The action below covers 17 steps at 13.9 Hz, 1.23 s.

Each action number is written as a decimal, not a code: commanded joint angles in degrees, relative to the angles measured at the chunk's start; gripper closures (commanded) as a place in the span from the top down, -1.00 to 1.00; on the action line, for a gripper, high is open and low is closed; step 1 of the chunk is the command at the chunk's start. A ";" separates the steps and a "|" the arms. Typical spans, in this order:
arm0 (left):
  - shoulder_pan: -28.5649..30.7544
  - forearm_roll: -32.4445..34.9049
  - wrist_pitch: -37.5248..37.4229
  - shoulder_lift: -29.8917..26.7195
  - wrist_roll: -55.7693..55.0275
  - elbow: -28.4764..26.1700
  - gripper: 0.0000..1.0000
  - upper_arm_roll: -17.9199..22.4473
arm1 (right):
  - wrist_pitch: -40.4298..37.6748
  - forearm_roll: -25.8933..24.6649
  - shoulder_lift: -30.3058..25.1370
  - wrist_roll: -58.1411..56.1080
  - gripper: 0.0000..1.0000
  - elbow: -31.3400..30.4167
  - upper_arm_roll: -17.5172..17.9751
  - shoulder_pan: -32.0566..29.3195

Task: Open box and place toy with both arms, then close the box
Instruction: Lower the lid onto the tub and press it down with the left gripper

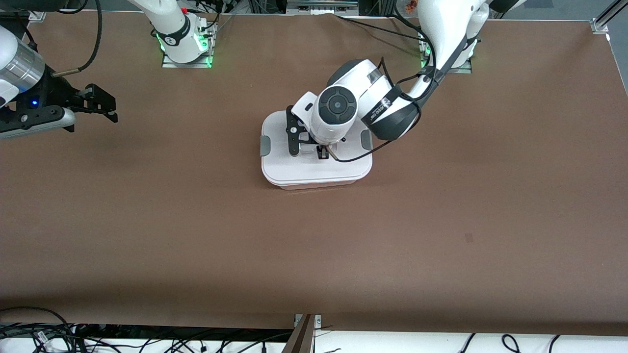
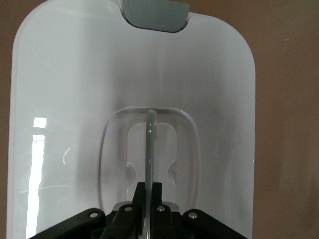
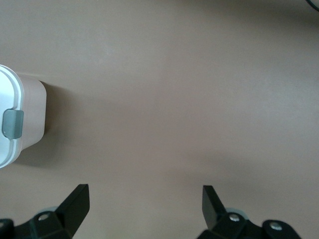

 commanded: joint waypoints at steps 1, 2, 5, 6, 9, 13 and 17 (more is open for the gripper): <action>-0.73 1.61 0.78 -0.17 -1.45 0.03 -1.00 0.46 | 0.58 -0.57 -1.07 2.58 1.00 -0.89 1.37 -1.18; -0.73 1.61 0.70 -0.25 -1.88 -0.50 -1.00 0.46 | 0.58 -0.66 -1.07 3.38 1.00 -0.89 1.37 -1.09; -0.65 1.69 0.61 -0.43 -2.94 -3.40 -1.00 0.54 | 0.23 -0.75 0.33 3.82 1.00 1.04 1.37 -1.27; -0.56 1.69 0.61 -0.43 -2.94 -3.49 -1.00 0.54 | 0.14 -0.75 0.42 3.30 1.00 1.31 1.37 -1.35; -0.29 1.69 0.61 -0.52 -3.03 -3.40 -1.00 0.54 | -0.21 -0.66 0.69 3.03 1.00 1.66 1.28 -1.53; -0.12 1.61 1.93 -0.34 -3.21 -3.31 -1.00 0.90 | -1.09 -0.49 0.42 2.60 1.00 3.77 -2.66 -1.53; -0.12 1.61 1.49 -0.25 -5.75 -4.01 -1.00 1.07 | -1.18 -0.13 0.42 2.51 1.00 4.47 -3.38 -1.53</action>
